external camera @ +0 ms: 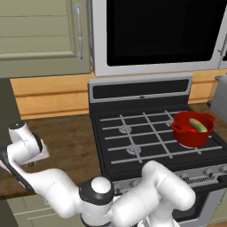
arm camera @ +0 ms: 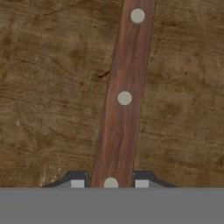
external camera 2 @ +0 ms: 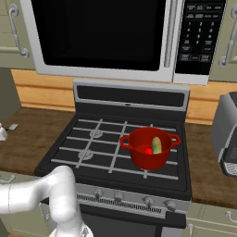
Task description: Put the cucumber and tomato in the pot. Retrieve the spatula and lightly stir the vegetables in the pot.
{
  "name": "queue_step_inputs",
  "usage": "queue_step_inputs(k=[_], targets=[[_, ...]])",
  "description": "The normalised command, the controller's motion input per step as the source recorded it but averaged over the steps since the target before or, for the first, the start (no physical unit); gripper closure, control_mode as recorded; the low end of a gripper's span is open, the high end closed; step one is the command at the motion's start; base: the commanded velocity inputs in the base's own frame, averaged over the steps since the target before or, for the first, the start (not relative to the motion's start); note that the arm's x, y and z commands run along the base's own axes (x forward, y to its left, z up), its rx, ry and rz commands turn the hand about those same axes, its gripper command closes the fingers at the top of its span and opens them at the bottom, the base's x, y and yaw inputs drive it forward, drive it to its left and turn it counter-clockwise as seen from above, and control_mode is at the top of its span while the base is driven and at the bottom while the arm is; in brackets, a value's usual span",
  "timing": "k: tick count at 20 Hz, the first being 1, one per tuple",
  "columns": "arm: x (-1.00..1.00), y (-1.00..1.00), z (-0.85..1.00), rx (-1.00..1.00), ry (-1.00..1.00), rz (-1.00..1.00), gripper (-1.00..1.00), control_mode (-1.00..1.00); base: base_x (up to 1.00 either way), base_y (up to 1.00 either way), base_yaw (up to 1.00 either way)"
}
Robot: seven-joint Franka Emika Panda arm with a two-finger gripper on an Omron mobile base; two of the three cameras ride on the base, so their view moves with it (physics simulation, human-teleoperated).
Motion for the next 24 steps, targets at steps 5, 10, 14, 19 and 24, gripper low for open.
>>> queue_step_inputs(k=[5,10,14,19,24], targets=[[-0.64,-0.67,0.15,0.07,-0.29,-0.21,1.0,-1.0,0.0,0.0,0.0],[-0.87,-0.66,0.61,0.18,-0.24,-0.19,1.0,-1.0,0.0,0.0,0.0],[-0.77,-0.51,1.0,0.29,0.0,-0.23,1.0,-1.0,0.0,0.0,0.0],[-0.88,-0.38,1.0,0.39,-0.01,-0.24,1.0,-1.0,0.0,0.0,0.0],[-0.67,-0.41,1.0,0.36,0.0,-0.25,1.0,-1.0,0.0,0.0,0.0]])
